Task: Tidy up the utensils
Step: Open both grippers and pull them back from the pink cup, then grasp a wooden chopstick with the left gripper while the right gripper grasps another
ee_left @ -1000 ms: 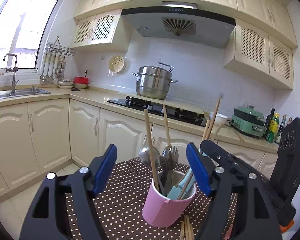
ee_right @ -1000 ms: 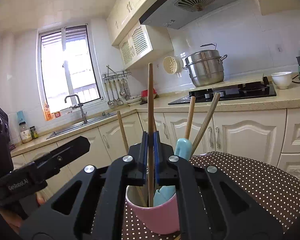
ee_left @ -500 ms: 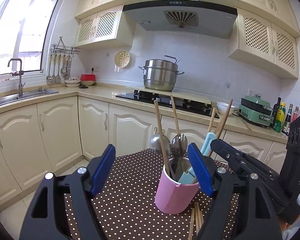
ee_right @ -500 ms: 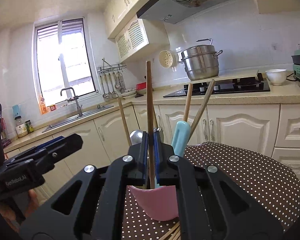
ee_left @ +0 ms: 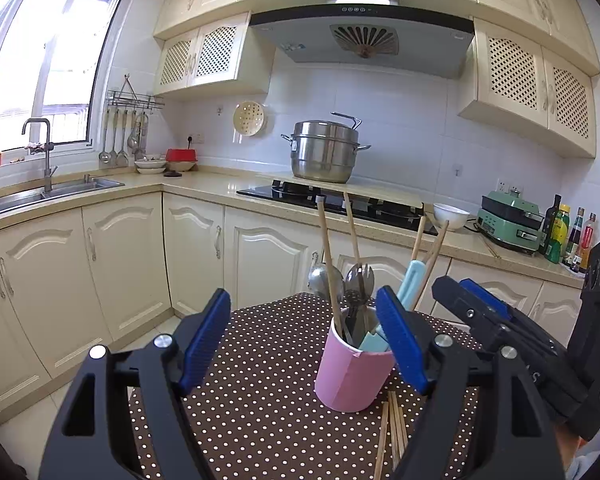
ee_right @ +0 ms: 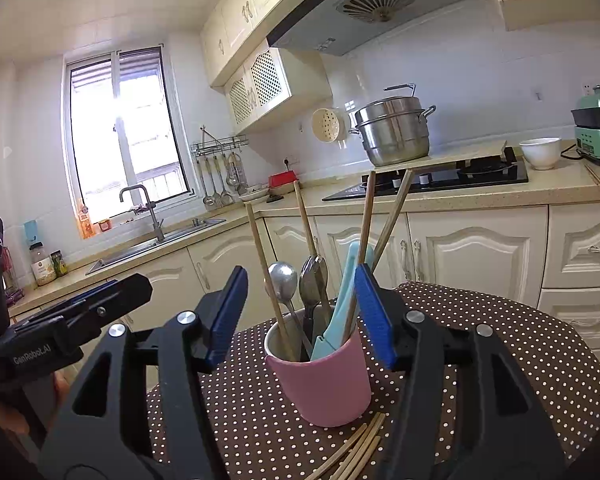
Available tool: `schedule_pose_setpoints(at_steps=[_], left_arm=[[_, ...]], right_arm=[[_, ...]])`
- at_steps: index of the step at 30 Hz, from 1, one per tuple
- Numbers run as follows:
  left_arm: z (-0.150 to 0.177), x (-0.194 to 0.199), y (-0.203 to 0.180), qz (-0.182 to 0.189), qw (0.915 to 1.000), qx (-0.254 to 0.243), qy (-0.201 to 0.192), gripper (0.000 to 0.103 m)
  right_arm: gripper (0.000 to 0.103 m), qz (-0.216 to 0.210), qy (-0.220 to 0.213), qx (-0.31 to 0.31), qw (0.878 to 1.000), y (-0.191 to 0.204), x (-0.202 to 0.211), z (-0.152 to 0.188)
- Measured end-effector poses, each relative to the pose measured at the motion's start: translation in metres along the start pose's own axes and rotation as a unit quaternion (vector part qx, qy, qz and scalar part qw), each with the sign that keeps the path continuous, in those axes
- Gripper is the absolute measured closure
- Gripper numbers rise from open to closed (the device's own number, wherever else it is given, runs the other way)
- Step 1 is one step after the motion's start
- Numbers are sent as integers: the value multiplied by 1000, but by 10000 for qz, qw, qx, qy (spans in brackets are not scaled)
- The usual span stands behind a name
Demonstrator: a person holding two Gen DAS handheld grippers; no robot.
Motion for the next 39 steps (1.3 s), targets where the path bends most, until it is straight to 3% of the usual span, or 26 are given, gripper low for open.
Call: schedule_pose_setpoints(at_steps=[11,22,31,39], left_arm=[[12,18,-4,166,9993,-91,317,29],[51,12,-18,447,9911,-283,1224,29],[90,-9,-24,445,9719,-341,2284,29],[120,-32,-22,606,9460,-239,3175,29]], right_arm=[[36,185,165,80,9997,8,29,5],[30,443,1015,224,9936,3,46,43],[28,808,1579,-130,9841,-20,51,72],[26,1055,1853,-462,9759,-38,50,89]])
Point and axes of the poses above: each gripper's, at about its wrist camera, not at the fingertips, and x roughly against the way its jaws point, y to its left, z to its underside, the point moved 2 cm from there along -x, roughly the way its jaws point, and after that the axes turned 9 degrees about -z, right-handed, at the moved point
